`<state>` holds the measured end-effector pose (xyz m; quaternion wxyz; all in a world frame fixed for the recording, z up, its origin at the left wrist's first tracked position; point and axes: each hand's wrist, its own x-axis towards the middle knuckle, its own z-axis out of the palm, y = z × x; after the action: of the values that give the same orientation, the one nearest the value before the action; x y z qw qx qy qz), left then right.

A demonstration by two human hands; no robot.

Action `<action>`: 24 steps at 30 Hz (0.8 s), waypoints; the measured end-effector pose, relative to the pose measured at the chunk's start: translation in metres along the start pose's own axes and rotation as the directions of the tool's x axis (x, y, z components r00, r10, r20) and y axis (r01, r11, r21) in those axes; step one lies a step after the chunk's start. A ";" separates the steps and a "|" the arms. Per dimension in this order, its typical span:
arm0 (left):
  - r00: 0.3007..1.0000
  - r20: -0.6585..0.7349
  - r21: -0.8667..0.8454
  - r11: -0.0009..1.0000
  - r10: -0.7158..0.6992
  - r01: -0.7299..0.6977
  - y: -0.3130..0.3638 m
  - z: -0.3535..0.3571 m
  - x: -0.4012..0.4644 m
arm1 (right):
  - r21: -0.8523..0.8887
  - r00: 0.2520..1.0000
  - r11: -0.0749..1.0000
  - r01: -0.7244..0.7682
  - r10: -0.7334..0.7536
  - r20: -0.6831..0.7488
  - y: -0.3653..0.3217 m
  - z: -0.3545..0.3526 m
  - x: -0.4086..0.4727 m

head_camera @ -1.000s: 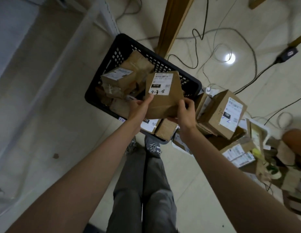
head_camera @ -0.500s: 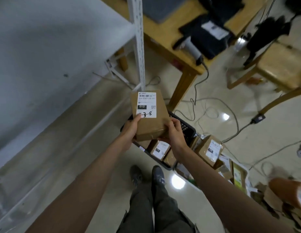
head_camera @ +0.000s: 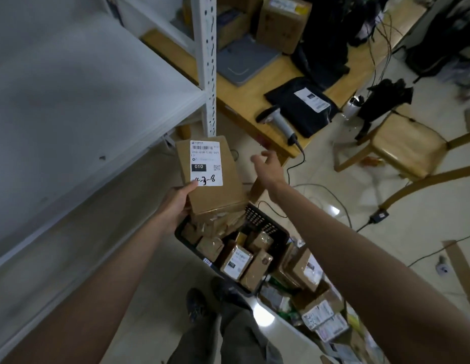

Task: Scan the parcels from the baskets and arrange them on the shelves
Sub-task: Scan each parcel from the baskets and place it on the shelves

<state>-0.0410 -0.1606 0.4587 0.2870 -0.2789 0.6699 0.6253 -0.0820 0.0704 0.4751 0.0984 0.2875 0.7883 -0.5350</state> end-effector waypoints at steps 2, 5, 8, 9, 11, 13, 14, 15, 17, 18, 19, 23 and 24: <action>1.000 -0.002 -0.027 1.000 0.001 -0.002 -0.002 0.005 0.014 | -0.161 0.997 0.987 0.021 -0.032 -0.066 -0.010 -0.012 0.045; 1.000 -0.008 -0.060 0.998 0.010 -0.011 -0.010 0.013 0.035 | -0.398 0.974 0.917 0.015 -0.104 -0.202 -0.019 -0.027 0.105; 1.000 -0.025 -0.064 0.998 0.013 -0.015 -0.016 0.020 0.058 | -0.480 0.953 0.877 0.007 -0.152 -0.263 -0.022 -0.034 0.149; 0.999 -0.042 -0.072 0.997 0.007 -0.010 -0.018 0.022 0.063 | -0.508 0.952 0.862 0.009 -0.163 -0.259 -0.021 -0.035 0.160; 0.997 -0.071 -0.086 0.996 -0.014 0.008 -0.021 0.025 0.072 | -0.539 0.958 0.842 0.001 -0.155 -0.241 -0.016 -0.034 0.178; 0.998 -0.058 -0.081 0.997 -0.016 0.011 -0.025 0.027 0.077 | -0.562 0.964 0.827 -0.022 -0.131 -0.231 -0.008 -0.033 0.192; 0.999 -0.046 -0.077 0.997 -0.011 0.007 -0.026 0.028 0.079 | -0.572 0.966 0.820 -0.028 -0.126 -0.227 -0.005 -0.032 0.198; 0.999 -0.040 -0.076 0.997 -0.010 0.006 -0.028 0.028 0.080 | -0.578 0.966 0.815 -0.028 -0.127 -0.226 -0.002 -0.031 0.204; 0.999 -0.048 -0.083 0.997 -0.013 0.009 -0.030 0.027 0.082 | -0.567 0.961 0.824 -0.021 -0.139 -0.238 0.002 -0.029 0.214; 0.999 -0.053 -0.087 0.996 -0.015 0.011 -0.032 0.026 0.084 | -0.553 0.959 0.833 -0.019 -0.140 -0.245 0.004 -0.029 0.218; 0.998 -0.055 -0.088 0.996 -0.017 0.012 -0.035 0.025 0.085 | -0.538 0.959 0.843 -0.019 -0.137 -0.248 0.005 -0.028 0.223; 0.994 -0.110 -0.097 0.995 -0.015 0.004 -0.045 0.023 0.087 | -0.490 0.960 0.871 -0.014 -0.126 -0.251 0.010 -0.028 0.234; 0.993 -0.121 -0.088 0.996 -0.012 0.001 -0.046 0.022 0.087 | -0.463 0.959 0.886 -0.016 -0.117 -0.258 0.010 -0.028 0.236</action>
<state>-0.0657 -0.1430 0.3629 0.2354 -0.3310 0.6571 0.6351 -0.2645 0.1806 0.3697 0.0380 0.3076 0.9056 -0.2895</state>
